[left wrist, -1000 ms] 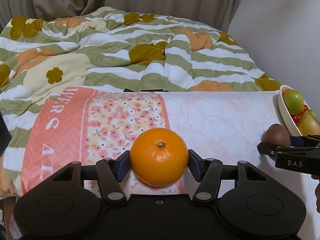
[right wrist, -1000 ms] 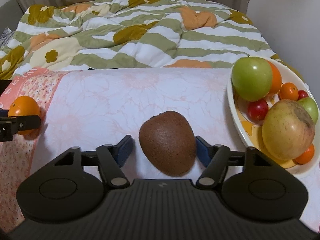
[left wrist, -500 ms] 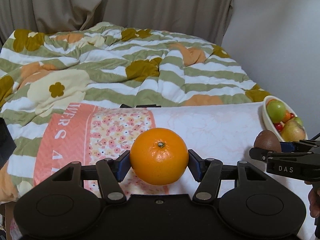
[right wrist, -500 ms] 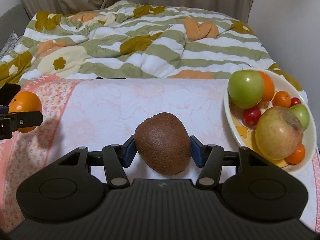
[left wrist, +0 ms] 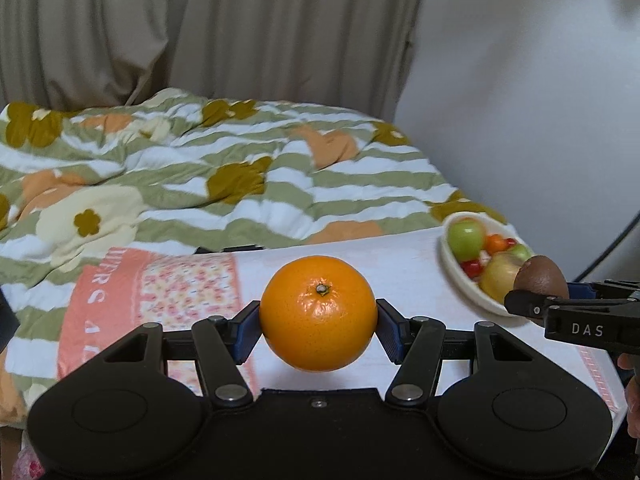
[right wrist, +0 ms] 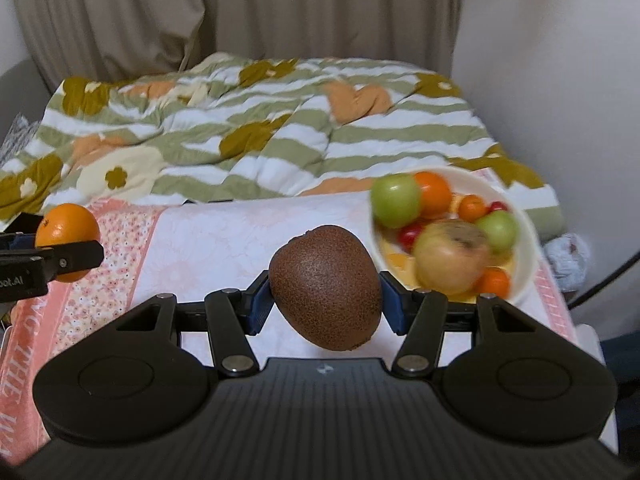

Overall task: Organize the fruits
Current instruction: 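Carry the orange in the left tool while the right tool carries the kiwi toward the bowl, then open the left tool to release the orange into the bowl while the right tool releases the kiwi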

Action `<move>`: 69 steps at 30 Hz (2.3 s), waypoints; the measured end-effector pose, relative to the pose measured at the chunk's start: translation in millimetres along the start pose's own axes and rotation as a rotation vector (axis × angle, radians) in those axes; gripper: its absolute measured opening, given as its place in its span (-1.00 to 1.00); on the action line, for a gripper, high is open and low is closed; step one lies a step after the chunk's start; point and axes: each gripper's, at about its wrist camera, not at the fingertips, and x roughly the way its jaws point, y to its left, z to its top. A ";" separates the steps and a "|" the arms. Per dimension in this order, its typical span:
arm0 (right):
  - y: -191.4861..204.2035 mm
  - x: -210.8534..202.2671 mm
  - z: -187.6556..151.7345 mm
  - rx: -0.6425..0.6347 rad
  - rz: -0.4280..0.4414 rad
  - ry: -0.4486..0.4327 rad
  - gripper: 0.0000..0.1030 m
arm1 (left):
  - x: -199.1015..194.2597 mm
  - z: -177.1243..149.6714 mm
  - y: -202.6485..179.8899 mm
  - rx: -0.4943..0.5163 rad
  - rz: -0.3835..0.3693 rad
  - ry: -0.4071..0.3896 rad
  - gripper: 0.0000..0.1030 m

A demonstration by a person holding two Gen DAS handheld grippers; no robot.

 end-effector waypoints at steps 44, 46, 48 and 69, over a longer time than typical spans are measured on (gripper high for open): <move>-253.4 31.9 53.4 -0.025 0.145 -0.012 0.38 | 124.7 54.5 -240.2 0.043 0.043 -0.006 0.23; -258.6 40.7 56.7 -0.014 0.140 -0.002 0.38 | 139.7 59.9 -243.8 0.069 0.042 0.006 0.23; -263.2 49.5 59.2 -0.004 0.135 0.009 0.38 | 153.4 63.4 -246.6 0.088 0.039 0.023 0.23; -288.2 97.1 66.8 0.081 0.081 0.071 0.38 | 212.3 66.9 -259.5 0.190 0.012 0.088 0.75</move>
